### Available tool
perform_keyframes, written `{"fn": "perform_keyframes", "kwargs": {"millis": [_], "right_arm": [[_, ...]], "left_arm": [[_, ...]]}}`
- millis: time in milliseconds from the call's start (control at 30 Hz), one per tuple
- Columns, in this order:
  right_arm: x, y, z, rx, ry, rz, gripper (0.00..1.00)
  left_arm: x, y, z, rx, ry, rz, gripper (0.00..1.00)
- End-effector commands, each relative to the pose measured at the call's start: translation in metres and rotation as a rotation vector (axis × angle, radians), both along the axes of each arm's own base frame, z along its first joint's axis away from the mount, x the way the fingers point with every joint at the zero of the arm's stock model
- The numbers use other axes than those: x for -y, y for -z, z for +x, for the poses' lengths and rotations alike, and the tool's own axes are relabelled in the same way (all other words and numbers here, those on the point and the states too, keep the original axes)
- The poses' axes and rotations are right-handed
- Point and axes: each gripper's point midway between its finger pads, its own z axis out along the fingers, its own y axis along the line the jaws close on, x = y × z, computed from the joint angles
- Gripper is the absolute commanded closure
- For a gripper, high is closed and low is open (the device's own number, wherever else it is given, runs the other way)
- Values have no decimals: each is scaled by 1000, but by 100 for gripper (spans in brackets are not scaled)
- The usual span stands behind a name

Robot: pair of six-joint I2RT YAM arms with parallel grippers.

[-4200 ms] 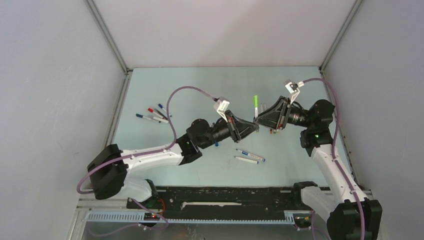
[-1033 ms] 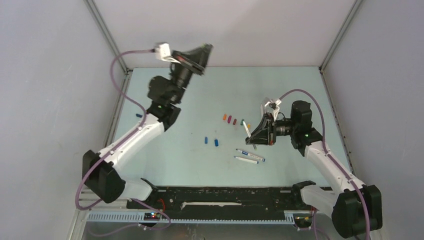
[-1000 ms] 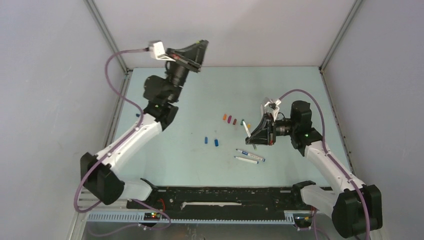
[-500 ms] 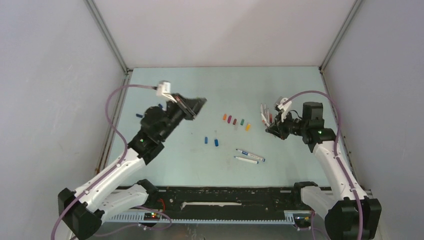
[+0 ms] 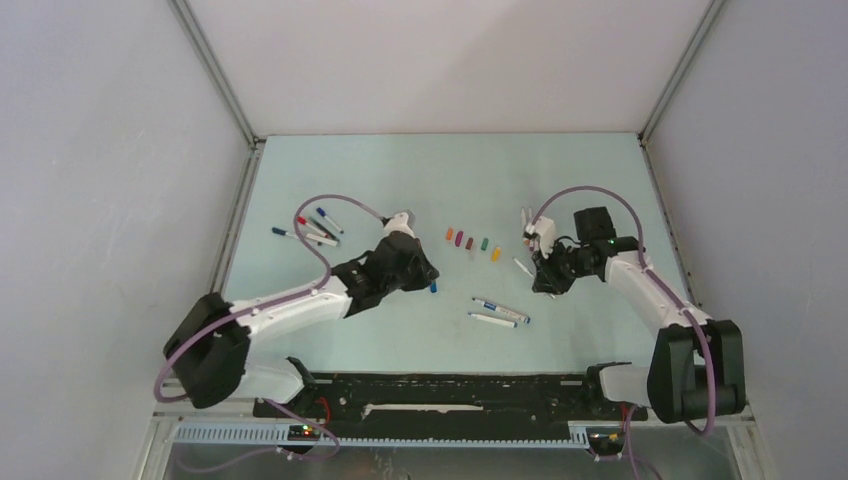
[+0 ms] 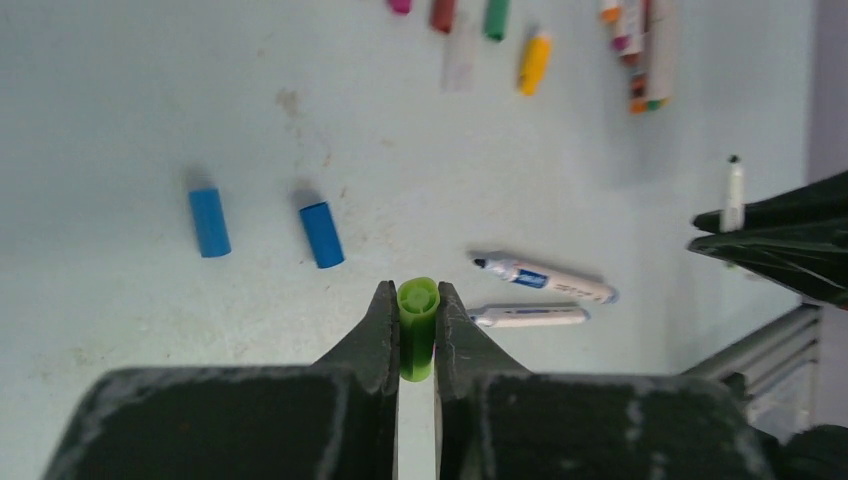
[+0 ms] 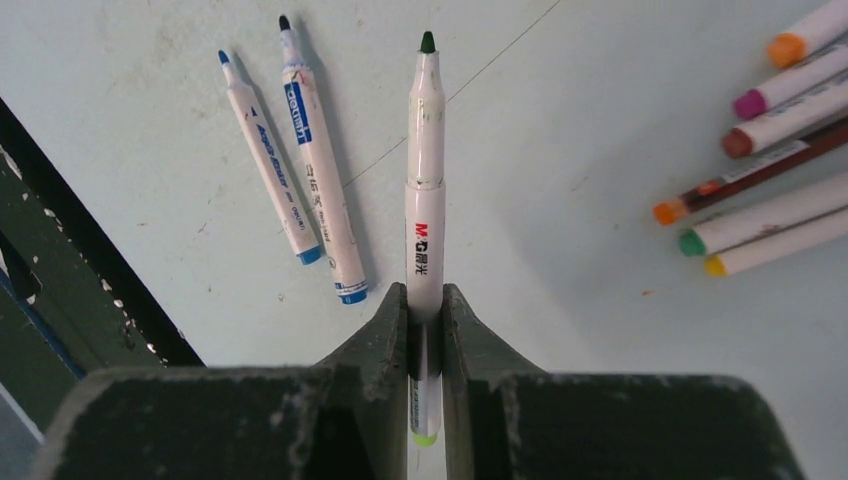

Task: Open the pen caps
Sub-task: Place the pen at the center of the board.

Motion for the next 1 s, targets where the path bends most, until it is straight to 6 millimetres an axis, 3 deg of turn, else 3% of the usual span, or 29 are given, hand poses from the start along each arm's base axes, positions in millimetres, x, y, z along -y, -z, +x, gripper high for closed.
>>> {"fn": "perform_keyframes", "kwargs": {"millis": [0, 333, 700, 967], "right_arm": [[-5, 2, 8, -6, -31, -49, 87], [-20, 23, 3, -117, -61, -84, 85], [-31, 37, -6, -206, -100, -111, 83], [-30, 44, -8, -234, -101, -133, 81]], "left_arm": [[18, -1, 14, -36, -63, 1, 100], [42, 41, 16, -154, -67, 126, 98], [41, 78, 18, -228, -75, 247, 93], [41, 89, 19, -258, -68, 293, 88]]}}
